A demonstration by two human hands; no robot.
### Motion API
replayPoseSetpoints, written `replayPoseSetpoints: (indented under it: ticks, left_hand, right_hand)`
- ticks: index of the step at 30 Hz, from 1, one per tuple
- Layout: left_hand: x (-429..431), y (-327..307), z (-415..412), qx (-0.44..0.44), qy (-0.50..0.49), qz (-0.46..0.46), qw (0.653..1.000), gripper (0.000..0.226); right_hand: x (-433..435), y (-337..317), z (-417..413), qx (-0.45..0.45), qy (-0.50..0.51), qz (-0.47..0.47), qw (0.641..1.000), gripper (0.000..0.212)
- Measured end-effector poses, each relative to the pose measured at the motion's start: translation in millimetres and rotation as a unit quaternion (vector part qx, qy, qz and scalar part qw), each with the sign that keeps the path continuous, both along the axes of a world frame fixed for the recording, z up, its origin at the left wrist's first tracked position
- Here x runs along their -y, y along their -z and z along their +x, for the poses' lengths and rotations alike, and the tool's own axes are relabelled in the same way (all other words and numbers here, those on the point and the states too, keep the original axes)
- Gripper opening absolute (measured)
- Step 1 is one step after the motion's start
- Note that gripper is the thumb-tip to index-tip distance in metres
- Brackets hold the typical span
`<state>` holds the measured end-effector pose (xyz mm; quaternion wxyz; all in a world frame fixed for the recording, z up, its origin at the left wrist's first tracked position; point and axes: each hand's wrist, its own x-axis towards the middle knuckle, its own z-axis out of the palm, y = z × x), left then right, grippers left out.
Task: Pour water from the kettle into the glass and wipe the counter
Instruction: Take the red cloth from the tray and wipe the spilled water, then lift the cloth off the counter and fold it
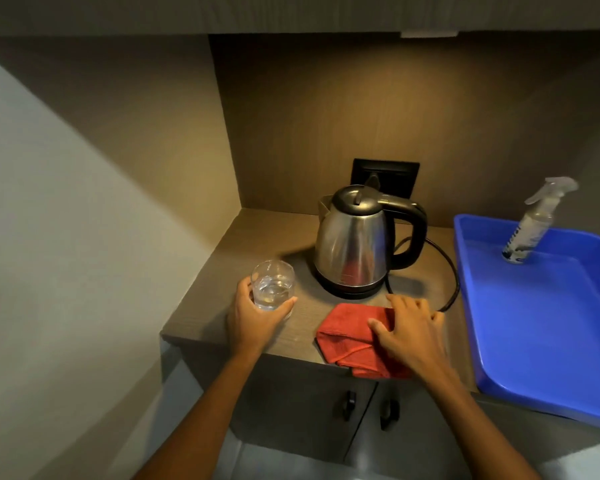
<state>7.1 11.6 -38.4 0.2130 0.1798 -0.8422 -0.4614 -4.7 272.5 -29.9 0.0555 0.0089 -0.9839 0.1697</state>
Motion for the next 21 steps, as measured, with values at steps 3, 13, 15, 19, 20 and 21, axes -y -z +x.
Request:
replayPoseSetpoints:
  ticks: [3, 13, 15, 19, 20, 21]
  left_hand:
    - [-6, 6, -1, -0.003, 0.006, 0.008, 1.000, 0.086]
    - [-31, -18, 24, -0.217, 0.043, -0.145, 0.964, 0.082]
    - [-61, -32, 30, -0.185, 0.142, -0.124, 0.964, 0.069]
    - [-124, -60, 19, -0.014, 0.334, 0.108, 0.936, 0.059]
    - [-137, -64, 13, -0.015, 0.357, 0.139, 0.923, 0.053]
    - [-154, -68, 7, -0.027, 0.370, 0.143, 0.917, 0.047]
  right_hand:
    - [-12, -9, -17, 0.155, 0.037, -0.092, 0.983, 0.071]
    - [-18, -39, 1, 0.228, -0.071, -0.433, 0.869, 0.033]
    - [-33, -55, 7, 0.218, -0.087, -0.505, 0.831, 0.034]
    - [-72, -80, 10, 0.146, -0.046, -0.613, 0.775, 0.030]
    - [-82, -83, 11, 0.128, -0.020, -0.624, 0.771, 0.030]
    - [-96, -86, 13, 0.101, 0.010, -0.625, 0.774, 0.030]
